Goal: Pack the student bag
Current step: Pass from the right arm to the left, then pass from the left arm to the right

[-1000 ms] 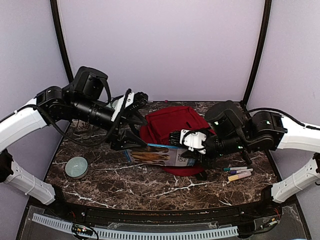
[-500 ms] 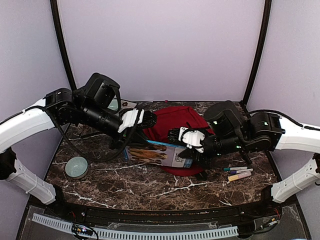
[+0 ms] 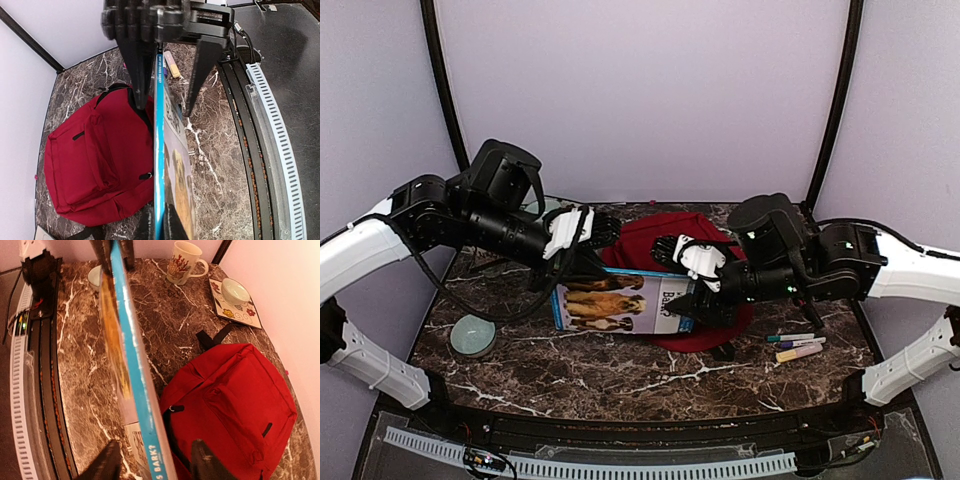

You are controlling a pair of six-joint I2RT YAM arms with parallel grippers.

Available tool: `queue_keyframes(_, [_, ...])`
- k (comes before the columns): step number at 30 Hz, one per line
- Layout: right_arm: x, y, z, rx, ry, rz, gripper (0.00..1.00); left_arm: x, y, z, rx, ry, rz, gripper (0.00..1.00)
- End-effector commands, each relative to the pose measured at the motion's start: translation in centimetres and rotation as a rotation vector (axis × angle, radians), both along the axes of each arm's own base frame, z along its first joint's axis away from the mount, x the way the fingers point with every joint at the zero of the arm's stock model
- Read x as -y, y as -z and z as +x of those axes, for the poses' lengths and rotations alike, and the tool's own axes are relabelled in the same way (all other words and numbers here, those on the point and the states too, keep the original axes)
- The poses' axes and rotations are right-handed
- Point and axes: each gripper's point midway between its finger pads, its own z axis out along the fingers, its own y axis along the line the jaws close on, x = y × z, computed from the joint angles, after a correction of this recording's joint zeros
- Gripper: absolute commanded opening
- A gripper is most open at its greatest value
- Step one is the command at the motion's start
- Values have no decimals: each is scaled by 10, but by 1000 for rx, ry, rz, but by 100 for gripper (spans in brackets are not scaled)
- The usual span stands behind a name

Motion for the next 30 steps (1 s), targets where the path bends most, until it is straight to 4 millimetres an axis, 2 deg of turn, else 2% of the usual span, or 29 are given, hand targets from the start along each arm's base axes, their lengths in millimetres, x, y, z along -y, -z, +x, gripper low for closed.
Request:
queue_keyframes(1, [-8,-27,11,12,48,111,63,-9,-26,8,68,-59,-56,0])
queue_keyframes(4, [-6,-41,9,12,49,192,71,-12,-31,8,70,-82,-75,0])
queue_keyframes(5, [-5,-50,7,15,39,241,72,-12,-34,9,72,-88,-92,0])
queue_keyframes(6, [-3,-45,4,10,30,262,73,-12,-37,9,74,-92,-105,0])
queue_keyframes(11, [8,-64,-6,8,-2,395,76,-7,-43,10,65,-92,-126,0])
queue_keyframes(15, [15,-61,-11,-19,-34,393,77,-1,-50,11,61,-86,-157,0])
queue_keyframes(19, [29,-58,-5,-22,1,376,79,4,-66,10,62,-74,-207,0])
queue_keyframes(22, [36,-67,-3,-16,20,408,79,9,-75,7,48,-57,-243,0])
queue_keyframes(25, [37,-79,-10,-29,-12,454,79,12,-81,3,25,-42,-271,0])
queue_keyframes(30, [43,-81,-15,-51,-11,473,77,20,-85,1,-6,-24,-305,0])
